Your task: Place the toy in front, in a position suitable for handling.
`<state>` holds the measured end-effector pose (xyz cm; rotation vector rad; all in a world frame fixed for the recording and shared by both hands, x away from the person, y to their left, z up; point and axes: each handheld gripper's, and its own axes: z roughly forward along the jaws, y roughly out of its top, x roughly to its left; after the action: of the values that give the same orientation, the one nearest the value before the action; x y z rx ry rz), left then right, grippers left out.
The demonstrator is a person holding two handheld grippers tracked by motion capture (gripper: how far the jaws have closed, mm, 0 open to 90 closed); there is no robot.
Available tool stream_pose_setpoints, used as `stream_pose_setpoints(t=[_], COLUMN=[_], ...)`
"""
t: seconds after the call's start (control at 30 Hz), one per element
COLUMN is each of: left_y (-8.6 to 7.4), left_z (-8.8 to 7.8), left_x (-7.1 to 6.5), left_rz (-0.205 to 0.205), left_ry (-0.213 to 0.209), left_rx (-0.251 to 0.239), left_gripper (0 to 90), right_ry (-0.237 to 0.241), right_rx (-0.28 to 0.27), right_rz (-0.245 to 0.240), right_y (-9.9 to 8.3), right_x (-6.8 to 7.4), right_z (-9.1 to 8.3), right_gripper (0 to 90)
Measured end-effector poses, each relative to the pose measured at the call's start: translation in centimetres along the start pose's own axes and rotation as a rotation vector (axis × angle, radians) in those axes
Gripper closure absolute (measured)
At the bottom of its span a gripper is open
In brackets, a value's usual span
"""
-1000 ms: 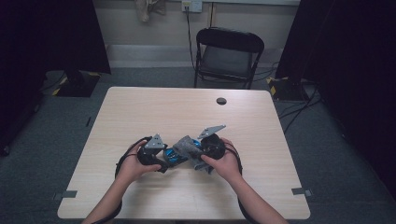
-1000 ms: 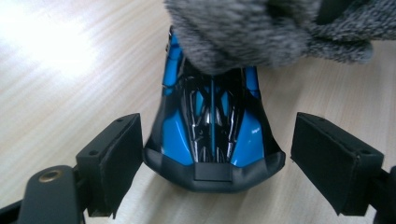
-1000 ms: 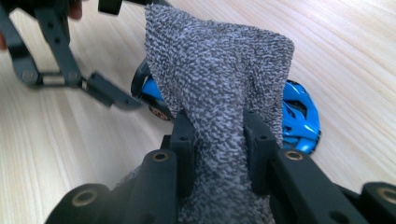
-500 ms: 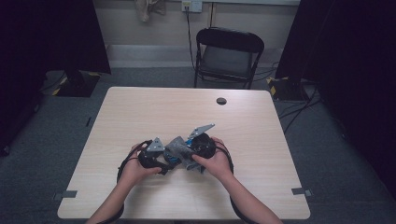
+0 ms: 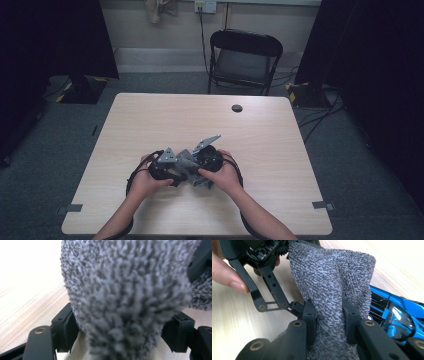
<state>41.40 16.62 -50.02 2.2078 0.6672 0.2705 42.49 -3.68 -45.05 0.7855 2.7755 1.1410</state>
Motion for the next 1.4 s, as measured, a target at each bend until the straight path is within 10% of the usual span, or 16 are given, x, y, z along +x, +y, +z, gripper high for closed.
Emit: stream_pose_setpoints(t=[1.4], left_y=[0.0], left_z=[0.0], left_x=[0.0], left_rz=[-0.001], left_ry=[0.0], left_rx=[0.0], left_gripper=[25.5], right_ry=[-0.182], right_rx=[0.009], right_rz=[0.151], right_y=[-1.9], right_x=[-6.5], right_z=[-2.4], right_gripper=[69.9])
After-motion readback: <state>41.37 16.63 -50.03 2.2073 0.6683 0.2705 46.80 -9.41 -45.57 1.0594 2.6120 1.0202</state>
